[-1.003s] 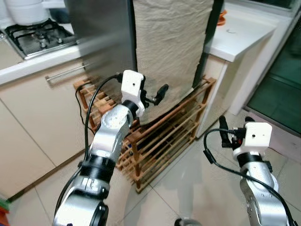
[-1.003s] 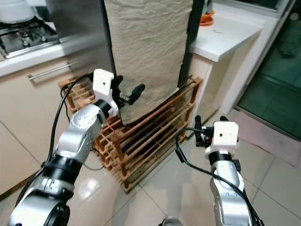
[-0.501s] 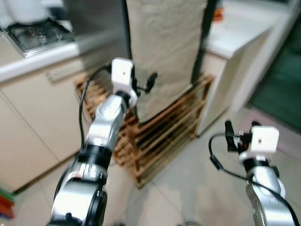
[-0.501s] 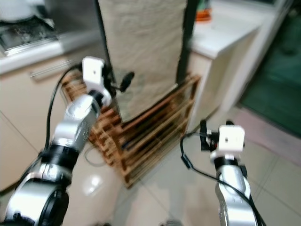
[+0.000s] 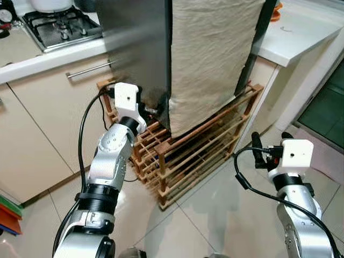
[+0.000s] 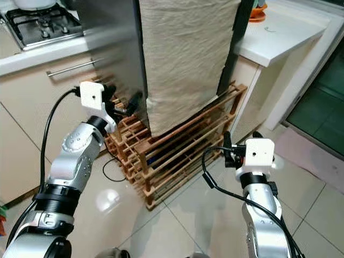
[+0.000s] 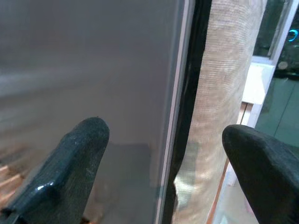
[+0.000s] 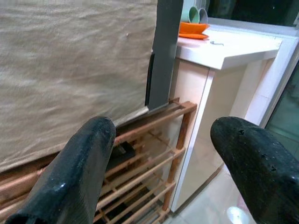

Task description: Restocking fridge

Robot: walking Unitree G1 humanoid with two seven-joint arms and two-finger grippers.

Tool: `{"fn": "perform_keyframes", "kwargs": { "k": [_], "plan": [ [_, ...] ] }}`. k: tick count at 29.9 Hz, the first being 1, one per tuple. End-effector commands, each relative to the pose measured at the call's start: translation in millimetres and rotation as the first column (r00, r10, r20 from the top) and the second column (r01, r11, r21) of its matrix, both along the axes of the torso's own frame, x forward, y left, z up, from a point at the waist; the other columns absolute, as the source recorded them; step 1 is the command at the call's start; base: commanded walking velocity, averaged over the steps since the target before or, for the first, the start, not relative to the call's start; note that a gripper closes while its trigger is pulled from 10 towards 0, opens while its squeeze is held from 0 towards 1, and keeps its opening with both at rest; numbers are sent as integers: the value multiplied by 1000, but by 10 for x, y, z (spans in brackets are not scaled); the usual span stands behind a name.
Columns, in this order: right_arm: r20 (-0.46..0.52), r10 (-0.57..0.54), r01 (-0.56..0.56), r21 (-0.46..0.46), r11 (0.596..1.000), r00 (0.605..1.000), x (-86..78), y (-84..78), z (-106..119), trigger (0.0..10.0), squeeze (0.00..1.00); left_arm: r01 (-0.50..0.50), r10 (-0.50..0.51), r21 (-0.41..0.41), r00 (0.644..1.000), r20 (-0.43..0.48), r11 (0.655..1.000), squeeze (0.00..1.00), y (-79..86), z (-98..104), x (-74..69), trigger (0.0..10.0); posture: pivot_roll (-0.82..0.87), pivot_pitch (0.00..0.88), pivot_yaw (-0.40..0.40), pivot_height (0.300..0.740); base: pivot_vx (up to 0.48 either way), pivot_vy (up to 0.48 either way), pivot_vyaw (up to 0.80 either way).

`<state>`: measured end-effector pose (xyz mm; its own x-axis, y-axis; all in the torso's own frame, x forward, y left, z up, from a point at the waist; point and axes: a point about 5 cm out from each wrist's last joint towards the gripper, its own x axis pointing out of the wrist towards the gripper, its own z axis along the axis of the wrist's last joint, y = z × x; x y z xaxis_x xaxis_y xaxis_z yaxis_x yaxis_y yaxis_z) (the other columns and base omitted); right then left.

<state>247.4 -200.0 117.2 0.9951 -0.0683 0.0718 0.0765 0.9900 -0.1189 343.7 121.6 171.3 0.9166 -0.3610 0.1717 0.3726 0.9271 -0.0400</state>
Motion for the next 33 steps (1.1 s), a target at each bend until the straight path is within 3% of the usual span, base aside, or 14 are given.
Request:
{"fn": "perform_keyframes", "kwargs": {
  "k": [1,5,12,15,20,29,33],
  "plan": [
    [-5,-9,9,0,1000,1000,8,-27,-4,10000,0,13,-14,23,1000,24,1000,0,-24,46,-16,10000,-149,0,-2,732,0,480,-738],
    [-1,3,-3,-4,1000,1000,24,-5,-3,10000,0,20,-22,88,999,25,996,0,-54,59,18,10000,-150,0,-1,732,0,480,-684],
    [-13,-2,1,-13,1000,1000,29,-12,-27,10000,0,56,-59,91,998,26,994,0,-139,86,20,10000,-152,0,0,732,37,449,-684],
    [-2,4,-4,-10,1000,1000,29,-10,-19,10000,0,70,-74,110,997,35,991,0,-204,87,14,10000,-154,0,0,732,0,0,0],
    [-2,1,-1,-6,1000,1000,39,-19,-36,10000,0,121,-125,62,990,66,991,0,-290,129,-49,10000,-156,0,4,732,0,-54,0],
    [-10,0,0,-4,1000,1000,32,-19,-78,10000,0,132,-134,38,989,63,991,0,-289,123,-69,10000,-153,0,7,732,28,-398,0],
    [-14,1,-1,-4,1000,1000,23,-13,-93,10000,0,91,-92,40,995,44,995,0,-259,105,-35,10000,-155,0,9,732,76,-67,0]
  ]
}}
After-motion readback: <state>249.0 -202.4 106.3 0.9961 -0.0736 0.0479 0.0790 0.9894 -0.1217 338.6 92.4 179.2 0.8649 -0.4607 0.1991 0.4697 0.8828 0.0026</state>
